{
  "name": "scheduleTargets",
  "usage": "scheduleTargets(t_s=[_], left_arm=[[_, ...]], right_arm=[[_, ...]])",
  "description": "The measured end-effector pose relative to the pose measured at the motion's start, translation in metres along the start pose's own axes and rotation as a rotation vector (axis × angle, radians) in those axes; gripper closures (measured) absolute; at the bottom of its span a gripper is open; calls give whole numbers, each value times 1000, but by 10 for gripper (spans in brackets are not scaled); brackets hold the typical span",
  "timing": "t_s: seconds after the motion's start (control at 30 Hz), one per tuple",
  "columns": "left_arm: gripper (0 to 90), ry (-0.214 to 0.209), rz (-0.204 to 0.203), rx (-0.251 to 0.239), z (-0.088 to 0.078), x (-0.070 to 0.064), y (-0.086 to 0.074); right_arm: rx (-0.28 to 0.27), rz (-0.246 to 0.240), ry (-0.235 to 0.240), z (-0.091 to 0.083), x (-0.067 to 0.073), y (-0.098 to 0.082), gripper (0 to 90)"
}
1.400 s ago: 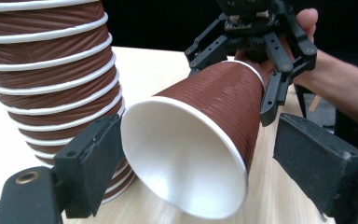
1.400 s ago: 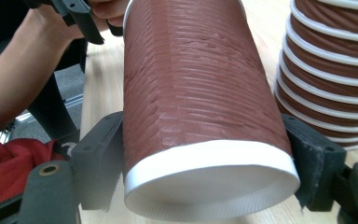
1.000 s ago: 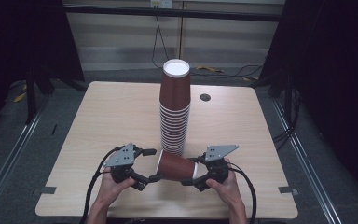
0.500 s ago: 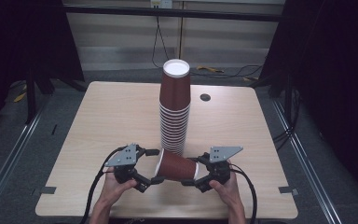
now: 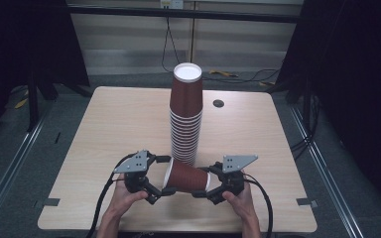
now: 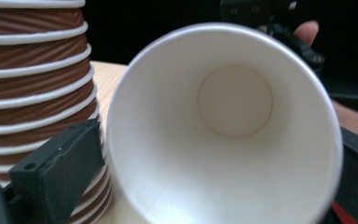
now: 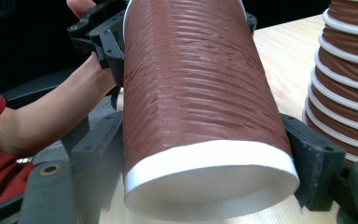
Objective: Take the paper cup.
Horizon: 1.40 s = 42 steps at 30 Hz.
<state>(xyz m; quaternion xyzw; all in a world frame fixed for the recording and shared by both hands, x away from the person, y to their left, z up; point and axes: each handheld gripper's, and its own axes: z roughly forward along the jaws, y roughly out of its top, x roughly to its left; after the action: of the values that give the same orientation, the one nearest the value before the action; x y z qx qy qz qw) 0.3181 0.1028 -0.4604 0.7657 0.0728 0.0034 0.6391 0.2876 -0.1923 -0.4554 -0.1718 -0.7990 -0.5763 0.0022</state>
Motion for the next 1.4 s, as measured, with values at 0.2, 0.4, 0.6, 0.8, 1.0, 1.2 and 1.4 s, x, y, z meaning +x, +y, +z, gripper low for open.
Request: scheduleTargets(t_s=[0.2, 0.4, 0.6, 0.8, 1.0, 1.2, 1.4], left_arm=[[0, -31, -2, 8, 9, 1, -1], [0, -50, -1, 14, 12, 1, 1], [17, -54, 14, 36, 13, 0, 5], [50, -76, 17, 41, 10, 0, 7], [61, -61, 39, 67, 8, -2, 11], [64, -31, 38, 84, 6, -1, 11], [64, -5, 31, 109, 3, 0, 12]], right_arm=[[9, -8, -1, 2, 1, 0, 235], [9, -12, 3, 3, 1, 1, 235], [11, -13, 9, 4, 0, 0, 235], [18, -26, 15, 3, 1, -1, 229], [11, -36, 12, 4, 2, -1, 213], [0, -22, -25, 5, 0, -3, 164], [-11, -36, -70, 5, 2, -3, 136]])
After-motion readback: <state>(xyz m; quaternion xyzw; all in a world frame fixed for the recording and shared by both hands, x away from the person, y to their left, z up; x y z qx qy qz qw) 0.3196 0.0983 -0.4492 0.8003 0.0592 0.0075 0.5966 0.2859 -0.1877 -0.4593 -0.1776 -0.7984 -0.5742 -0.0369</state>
